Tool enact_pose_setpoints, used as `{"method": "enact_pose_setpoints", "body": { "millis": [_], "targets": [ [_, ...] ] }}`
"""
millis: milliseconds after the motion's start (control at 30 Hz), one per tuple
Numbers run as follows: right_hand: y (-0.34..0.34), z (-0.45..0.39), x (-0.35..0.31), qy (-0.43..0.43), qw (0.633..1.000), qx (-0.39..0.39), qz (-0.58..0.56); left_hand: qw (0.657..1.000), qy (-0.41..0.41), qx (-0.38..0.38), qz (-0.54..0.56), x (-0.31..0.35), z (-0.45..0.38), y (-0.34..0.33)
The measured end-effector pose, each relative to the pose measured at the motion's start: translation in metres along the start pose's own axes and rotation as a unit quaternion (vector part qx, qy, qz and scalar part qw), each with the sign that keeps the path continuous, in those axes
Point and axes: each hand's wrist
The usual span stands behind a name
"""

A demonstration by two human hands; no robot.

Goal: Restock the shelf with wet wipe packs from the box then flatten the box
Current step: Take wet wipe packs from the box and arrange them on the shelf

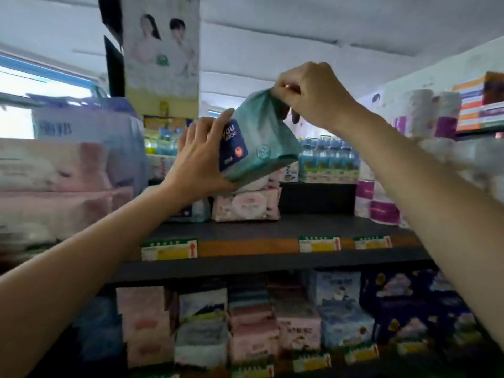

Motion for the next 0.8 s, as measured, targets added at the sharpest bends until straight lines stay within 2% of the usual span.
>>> {"method": "enact_pose_setpoints", "body": {
  "millis": [67, 133, 200, 267, 333, 467, 600, 700, 800],
  "targets": [
    [-0.02, -0.005, 0.006, -0.057, 0.982, -0.086, -0.16, 0.994, -0.01, 0.018, -0.112, -0.019, -0.002, 0.007],
    [-0.043, -0.01, 0.01, -0.1, 0.938, -0.172, -0.284, 0.979, -0.041, 0.018, -0.2, -0.038, -0.005, 0.012],
    [-0.069, -0.019, 0.009, -0.1, 0.939, -0.195, -0.265, 0.957, -0.055, 0.006, -0.284, -0.055, -0.011, 0.013],
    [-0.094, -0.031, 0.0, -0.072, 0.966, -0.153, -0.194, 0.935, -0.051, -0.002, -0.35, -0.071, -0.018, 0.013],
    [-0.12, -0.044, -0.007, -0.058, 0.976, -0.104, -0.18, 0.921, -0.032, -0.013, -0.389, -0.087, -0.023, 0.013],
    [-0.164, -0.068, -0.006, -0.048, 0.969, -0.093, -0.222, 0.895, 0.031, -0.056, -0.441, -0.114, -0.022, 0.001],
    [-0.196, -0.09, 0.007, -0.008, 0.978, -0.11, -0.176, 0.877, 0.096, -0.113, -0.458, -0.133, -0.024, -0.027],
    [-0.215, -0.107, 0.018, -0.003, 0.982, -0.105, -0.158, 0.862, 0.118, -0.124, -0.478, -0.151, -0.032, -0.048],
    [-0.236, -0.12, 0.025, -0.003, 0.981, -0.106, -0.165, 0.854, 0.127, -0.099, -0.494, -0.169, -0.037, -0.063]
  ]
}}
Point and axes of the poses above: each hand's wrist, its own z-axis away from the middle knuckle, its own y-axis out of the back of the hand, x = y × z, and after that the axes turned 1 degree about z, right-handed
